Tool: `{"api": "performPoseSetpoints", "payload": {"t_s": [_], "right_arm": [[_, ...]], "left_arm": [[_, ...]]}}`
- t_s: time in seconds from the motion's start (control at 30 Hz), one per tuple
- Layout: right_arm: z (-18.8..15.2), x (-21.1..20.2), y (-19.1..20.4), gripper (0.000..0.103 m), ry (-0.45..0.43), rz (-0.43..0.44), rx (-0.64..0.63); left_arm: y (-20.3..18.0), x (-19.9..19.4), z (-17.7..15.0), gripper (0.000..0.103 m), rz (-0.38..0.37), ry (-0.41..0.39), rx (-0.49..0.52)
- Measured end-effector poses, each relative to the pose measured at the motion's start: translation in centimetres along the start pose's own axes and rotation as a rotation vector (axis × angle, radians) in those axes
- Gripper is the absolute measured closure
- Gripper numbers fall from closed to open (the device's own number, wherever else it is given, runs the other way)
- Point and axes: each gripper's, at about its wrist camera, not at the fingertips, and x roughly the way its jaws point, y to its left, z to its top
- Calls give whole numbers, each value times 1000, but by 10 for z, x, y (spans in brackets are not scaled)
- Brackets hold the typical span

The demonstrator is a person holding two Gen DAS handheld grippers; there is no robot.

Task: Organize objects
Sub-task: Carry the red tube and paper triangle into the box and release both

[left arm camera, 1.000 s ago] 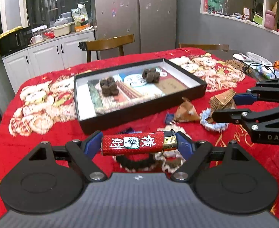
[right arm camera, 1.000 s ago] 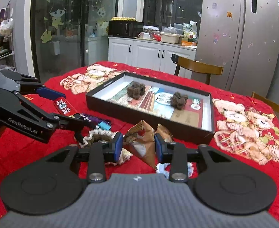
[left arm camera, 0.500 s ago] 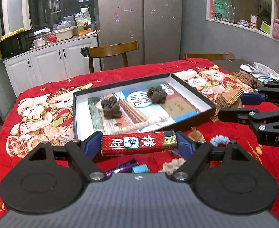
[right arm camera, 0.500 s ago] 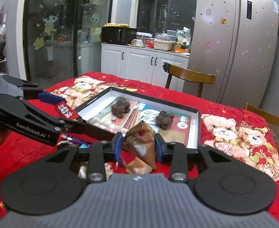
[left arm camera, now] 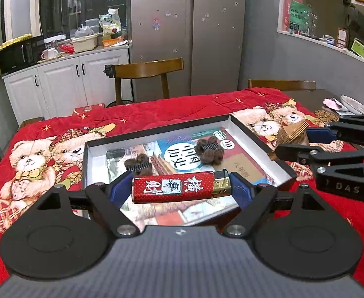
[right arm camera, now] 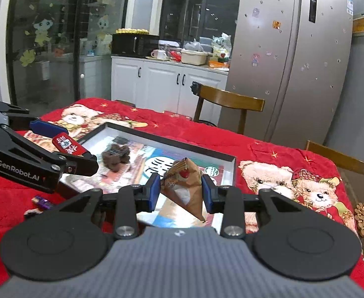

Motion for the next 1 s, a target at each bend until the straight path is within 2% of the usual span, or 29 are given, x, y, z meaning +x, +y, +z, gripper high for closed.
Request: {"api": "performPoseSetpoints", "payload": {"t_s": [0.23, 0.57, 0.83, 1.0], "right_arm": [[0, 38, -12, 63, 29, -14, 14], [-5, 89, -30, 63, 83, -27, 63], [-6, 119, -42, 63, 125, -29, 94], [-9, 132, -46, 63, 146, -33, 102]], "left_arm": [[2, 45, 15, 17, 0, 39, 5], [8, 111, 15, 17, 33, 120, -10], [13, 142, 18, 17, 56, 138, -9], [10, 152, 21, 17, 85, 137, 27]]}}
